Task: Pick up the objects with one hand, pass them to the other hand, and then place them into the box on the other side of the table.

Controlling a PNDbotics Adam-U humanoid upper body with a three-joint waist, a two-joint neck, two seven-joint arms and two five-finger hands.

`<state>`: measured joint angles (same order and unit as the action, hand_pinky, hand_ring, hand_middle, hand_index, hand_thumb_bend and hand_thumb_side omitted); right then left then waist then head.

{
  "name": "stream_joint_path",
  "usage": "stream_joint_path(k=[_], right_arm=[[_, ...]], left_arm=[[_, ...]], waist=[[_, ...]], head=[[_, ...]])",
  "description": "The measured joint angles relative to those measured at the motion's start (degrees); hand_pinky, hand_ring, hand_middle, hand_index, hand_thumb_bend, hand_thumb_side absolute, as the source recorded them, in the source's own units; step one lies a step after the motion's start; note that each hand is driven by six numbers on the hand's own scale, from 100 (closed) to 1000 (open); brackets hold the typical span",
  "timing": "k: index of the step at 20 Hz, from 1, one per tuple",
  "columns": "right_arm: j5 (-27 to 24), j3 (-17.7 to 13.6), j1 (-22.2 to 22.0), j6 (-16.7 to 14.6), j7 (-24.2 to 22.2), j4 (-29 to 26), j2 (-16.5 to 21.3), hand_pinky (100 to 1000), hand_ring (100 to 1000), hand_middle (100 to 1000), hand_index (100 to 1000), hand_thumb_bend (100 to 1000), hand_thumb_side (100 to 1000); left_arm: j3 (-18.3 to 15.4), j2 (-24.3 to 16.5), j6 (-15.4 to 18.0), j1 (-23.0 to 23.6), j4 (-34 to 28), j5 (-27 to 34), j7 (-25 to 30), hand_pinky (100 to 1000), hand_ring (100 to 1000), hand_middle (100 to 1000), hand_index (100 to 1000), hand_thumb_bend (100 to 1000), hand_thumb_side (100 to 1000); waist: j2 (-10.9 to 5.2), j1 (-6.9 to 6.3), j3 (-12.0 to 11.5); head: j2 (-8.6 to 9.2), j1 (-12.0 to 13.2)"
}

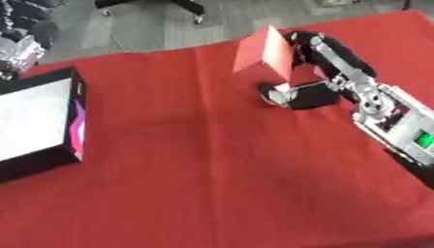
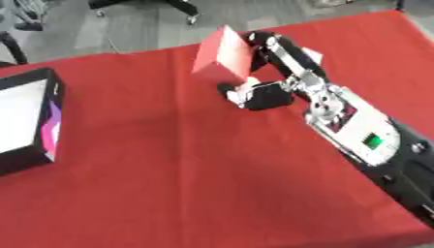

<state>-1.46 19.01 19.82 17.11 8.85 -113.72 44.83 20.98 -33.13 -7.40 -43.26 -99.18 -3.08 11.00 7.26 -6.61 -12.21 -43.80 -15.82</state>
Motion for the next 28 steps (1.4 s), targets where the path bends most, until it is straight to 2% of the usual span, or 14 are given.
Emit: stream_joint_path(k=[5,15,26,27,28], right_arm=[[1.4,1.8,2.5,0.9,-1.2,0.0,-1.4,667,608,469,577,233,100],[5.3,4.1,4.9,3.5,-3.8,0.0,-3.4,672,610,471,579,232,100],[8.1,5.6,7.1,4.7,-5.0,0.0,-6.3,673,610,471,579,224,100],[8.3,5.7,7.2,4.8,-5.1,0.0,-6.4,673,610,471,579,248,100],[8.4,5.8,7.4,4.8,-5.1,0.0,-6.6,673,610,471,579,224,100]], left_arm=[[3.7,0.0,-1.5,-3.8,1.1,-3.8,4.2,795,786,775,838,332,493],[6.6,5.3,-3.7,-7.6,3.2,-11.8,11.5,802,796,788,848,384,461],[9.1,10.4,-3.1,-9.1,5.9,-21.1,13.9,813,806,801,857,422,417],[9.2,10.9,-3.0,-9.2,6.2,-21.7,14.1,815,809,805,859,432,407],[9.3,11.3,-2.9,-9.3,6.5,-22.3,14.1,817,811,807,860,435,403]], waist=[[-0.51,-0.07,-0.5],[-0.89,-0.14,-0.9],[-1.11,-0.35,-1.0],[-1.11,-0.40,-1.1],[-1.11,-0.45,-1.2]], head=[[-0.01,-0.6],[-0.09,-0.5],[-0.10,0.2],[-0.14,0.4],[-0.18,0.6]])
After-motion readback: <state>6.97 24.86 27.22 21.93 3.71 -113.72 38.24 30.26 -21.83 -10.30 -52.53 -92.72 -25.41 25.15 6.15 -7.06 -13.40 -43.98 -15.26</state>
